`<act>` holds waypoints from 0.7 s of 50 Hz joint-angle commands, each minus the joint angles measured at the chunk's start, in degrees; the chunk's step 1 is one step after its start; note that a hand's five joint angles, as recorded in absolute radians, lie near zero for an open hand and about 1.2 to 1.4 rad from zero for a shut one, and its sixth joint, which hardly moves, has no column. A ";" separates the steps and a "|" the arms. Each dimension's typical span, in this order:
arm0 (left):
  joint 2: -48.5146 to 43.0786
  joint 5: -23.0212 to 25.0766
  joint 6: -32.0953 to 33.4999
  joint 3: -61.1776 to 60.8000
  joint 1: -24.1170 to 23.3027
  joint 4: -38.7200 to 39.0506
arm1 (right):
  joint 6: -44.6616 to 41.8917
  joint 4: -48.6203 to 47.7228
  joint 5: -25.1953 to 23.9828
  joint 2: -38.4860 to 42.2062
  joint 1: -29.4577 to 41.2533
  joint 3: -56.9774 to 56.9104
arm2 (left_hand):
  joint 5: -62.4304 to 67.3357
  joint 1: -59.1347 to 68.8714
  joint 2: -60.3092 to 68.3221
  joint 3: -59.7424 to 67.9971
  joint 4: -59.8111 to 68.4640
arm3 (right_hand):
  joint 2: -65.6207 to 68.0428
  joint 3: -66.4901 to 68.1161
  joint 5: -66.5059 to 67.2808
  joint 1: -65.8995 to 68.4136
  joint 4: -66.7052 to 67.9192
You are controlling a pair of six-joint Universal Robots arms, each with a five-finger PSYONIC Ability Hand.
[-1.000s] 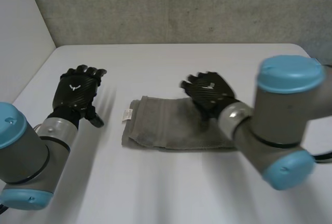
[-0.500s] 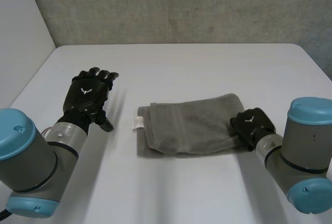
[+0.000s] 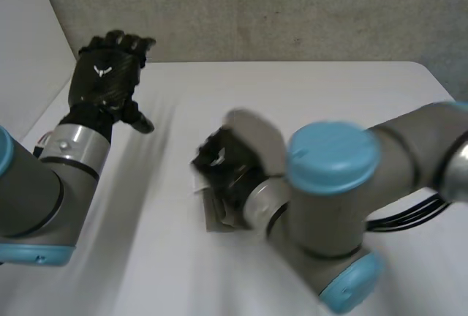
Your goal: Fold the towel.
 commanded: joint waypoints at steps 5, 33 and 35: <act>-0.83 -0.32 -3.37 3.87 -1.35 -0.21 | 4.19 1.17 0.41 1.14 3.13 -0.65 | -12.00 -4.45 -4.30 -3.61 -4.65 | -45.65 -48.08 -47.77 -47.27 -47.90; -20.26 -0.40 -9.62 12.04 -12.08 -14.63 | 27.74 3.54 2.96 -3.43 -13.22 4.01 | -10.66 -3.11 -2.95 -2.27 -3.30 | -64.24 -66.66 -66.36 -65.86 -66.49; -23.23 -0.49 -9.62 13.44 -12.43 -17.25 | 27.74 3.19 3.05 -0.88 -13.48 3.65 | -10.66 -3.11 -2.95 -2.27 -3.30 | -64.24 -66.66 -66.36 -65.86 -66.49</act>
